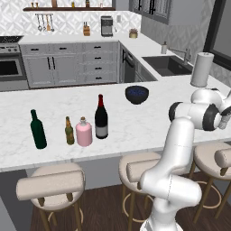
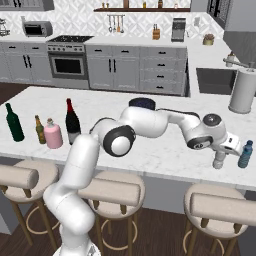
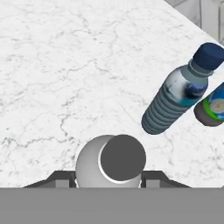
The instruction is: Move the plastic bottles in the middle to the plastics group, and the glass bottles in the middle to the glass group.
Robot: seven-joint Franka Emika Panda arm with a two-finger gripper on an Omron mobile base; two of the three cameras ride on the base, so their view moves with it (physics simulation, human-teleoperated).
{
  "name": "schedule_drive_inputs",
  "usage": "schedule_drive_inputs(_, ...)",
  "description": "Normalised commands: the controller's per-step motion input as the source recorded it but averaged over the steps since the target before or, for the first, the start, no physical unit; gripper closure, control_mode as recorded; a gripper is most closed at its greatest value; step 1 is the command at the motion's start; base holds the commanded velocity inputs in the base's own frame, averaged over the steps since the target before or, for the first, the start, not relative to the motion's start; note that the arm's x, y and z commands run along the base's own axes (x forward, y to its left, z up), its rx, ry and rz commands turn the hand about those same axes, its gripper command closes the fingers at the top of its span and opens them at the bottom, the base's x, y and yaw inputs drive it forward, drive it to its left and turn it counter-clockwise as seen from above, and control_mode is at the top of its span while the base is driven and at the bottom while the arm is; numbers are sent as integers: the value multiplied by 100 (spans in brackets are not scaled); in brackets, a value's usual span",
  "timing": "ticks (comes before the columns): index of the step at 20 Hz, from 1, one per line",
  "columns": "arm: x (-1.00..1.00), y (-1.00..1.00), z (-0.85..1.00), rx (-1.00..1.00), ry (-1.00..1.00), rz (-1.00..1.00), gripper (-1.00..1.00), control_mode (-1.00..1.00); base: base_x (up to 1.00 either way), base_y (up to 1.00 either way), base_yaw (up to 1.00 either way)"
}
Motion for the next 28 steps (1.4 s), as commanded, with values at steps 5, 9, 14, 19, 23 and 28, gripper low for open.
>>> schedule_drive_inputs(5,0,4,0,0,0,3,-100,-100,0,0,0)
schedule_drive_inputs(9,0,0,21,-4,0,0,-100,-100,0,0,0)
schedule_drive_inputs(14,0,0,52,-11,7,0,-100,-100,0,0,0)
schedule_drive_inputs(19,-1,1,72,-7,1,0,-100,-100,0,0,0)
schedule_drive_inputs(23,-31,33,27,0,-1,0,-100,-100,0,0,0)
schedule_drive_inputs(28,-58,54,3,0,-6,1,-100,-100,0,0,0)
